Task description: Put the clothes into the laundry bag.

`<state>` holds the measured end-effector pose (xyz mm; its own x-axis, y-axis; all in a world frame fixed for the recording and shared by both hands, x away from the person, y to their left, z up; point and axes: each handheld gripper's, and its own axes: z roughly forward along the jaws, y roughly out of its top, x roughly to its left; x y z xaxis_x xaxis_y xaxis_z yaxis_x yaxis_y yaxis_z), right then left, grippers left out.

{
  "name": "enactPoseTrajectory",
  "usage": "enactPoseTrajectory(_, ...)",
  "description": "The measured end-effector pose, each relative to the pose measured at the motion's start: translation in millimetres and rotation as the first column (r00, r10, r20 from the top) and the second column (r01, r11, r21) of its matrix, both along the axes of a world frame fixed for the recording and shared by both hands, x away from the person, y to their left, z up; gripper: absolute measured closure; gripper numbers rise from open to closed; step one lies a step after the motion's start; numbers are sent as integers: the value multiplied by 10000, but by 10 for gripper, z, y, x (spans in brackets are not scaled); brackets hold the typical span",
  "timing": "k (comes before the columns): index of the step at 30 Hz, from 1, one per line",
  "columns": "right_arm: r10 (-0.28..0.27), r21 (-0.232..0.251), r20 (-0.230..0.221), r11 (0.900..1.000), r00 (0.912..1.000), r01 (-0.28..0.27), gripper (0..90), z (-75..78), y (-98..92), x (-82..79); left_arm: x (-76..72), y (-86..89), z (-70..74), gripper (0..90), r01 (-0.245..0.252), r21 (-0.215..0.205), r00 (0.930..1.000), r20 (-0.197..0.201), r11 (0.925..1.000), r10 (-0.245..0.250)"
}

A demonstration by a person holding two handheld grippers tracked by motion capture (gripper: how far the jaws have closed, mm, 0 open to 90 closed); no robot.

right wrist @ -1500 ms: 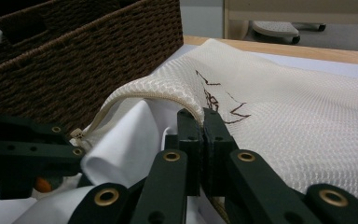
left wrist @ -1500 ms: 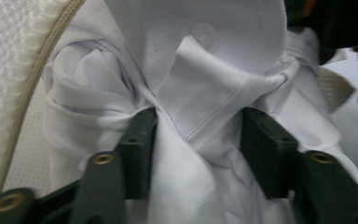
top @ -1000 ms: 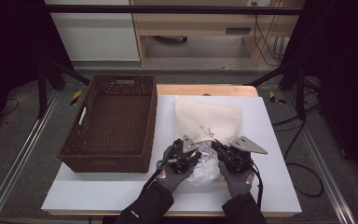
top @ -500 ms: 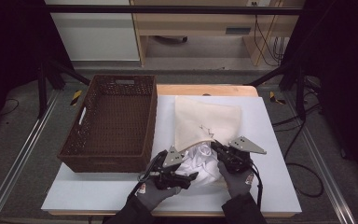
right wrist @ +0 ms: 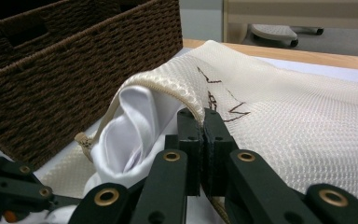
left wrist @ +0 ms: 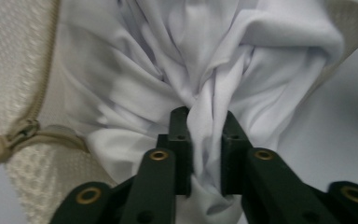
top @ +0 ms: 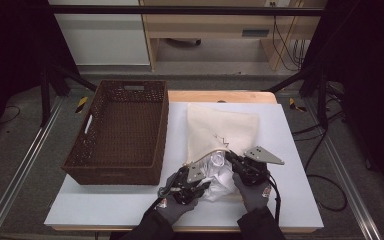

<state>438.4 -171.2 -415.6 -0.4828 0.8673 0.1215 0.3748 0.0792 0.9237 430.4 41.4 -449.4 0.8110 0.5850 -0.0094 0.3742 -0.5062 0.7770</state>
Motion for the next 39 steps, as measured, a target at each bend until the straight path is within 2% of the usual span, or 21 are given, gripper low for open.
enactPoseTrajectory(3,-67,60,59,10000,10000,66,883,11,-21,-4,34,-45,97,818,-28,-17,9998,180,10000,28)
enactPoseTrajectory(6,-142,129,133,9998,9998,141,883,33,-58,-12,95,-110,131,819,-162,129,9994,297,9998,158)
enactPoseTrajectory(9,-150,247,197,9996,9997,146,883,65,-92,-32,183,-160,86,815,-563,425,9973,492,9975,542)
enactPoseTrajectory(11,-113,283,317,9995,9994,104,883,94,-98,-50,274,-171,7,794,-881,576,9952,468,9944,855)
enactPoseTrajectory(14,-35,243,409,9997,9992,26,883,114,-71,-67,351,-146,-61,729,-1131,396,9930,399,9928,1115)
enactPoseTrajectory(16,-48,126,369,9999,9993,44,883,101,-60,-60,327,-120,-49,674,-1022,344,9931,615,9942,1000)
enactPoseTrajectory(17,-81,110,351,9999,9994,78,883,91,-60,-51,305,-93,-37,631,-908,187,9940,629,9957,895)
enactPoseTrajectory(18,-84,113,270,9999,9996,81,882,77,-66,-41,290,-71,-25,584,-815,4,9947,625,9967,813)
enactPoseTrajectory(19,-111,104,245,9999,9996,109,883,68,-68,-36,256,-30,4,546,-583,-374,9961,642,9976,606)
enactPoseTrajectory(21,-153,101,204,9998,9997,151,882,50,-70,-26,186,17,57,435,-220,-831,9969,731,9963,281)
enactPoseTrajectory(23,-128,114,175,9999,9998,126,882,45,-65,-23,139,21,84,345,86,-867,9967,818,9962,-15)
enactPoseTrajectory(25,-116,95,153,9999,9998,114,882,35,-53,-16,117,-15,78,318,244,-690,9958,894,9973,-181)
enactPoseTrajectory(27,-64,63,143,10000,9999,63,882,26,-39,-12,134,-83,39,325,246,-590,9963,838,9980,-196)
enactPoseTrajectory(32,-83,61,164,9999,9998,82,882,25,-40,-11,222,-219,-29,512,-133,-547,9965,814,9984,177)
enactPoseTrajectory(34,-143,123,162,9998,9998,141,882,22,-63,-10,216,-188,5,512,-45,-617,9970,765,9981,93)
enactPoseTrajectory(37,-136,135,148,9998,9998,134,882,25,-82,-17,146,-26,123,468,108,-796,9957,925,9968,-34)
enactPoseTrajectory(39,-133,116,142,9998,9998,131,882,21,-75,-16,94,131,216,447,-140,-831,9943,1042,9964,227)
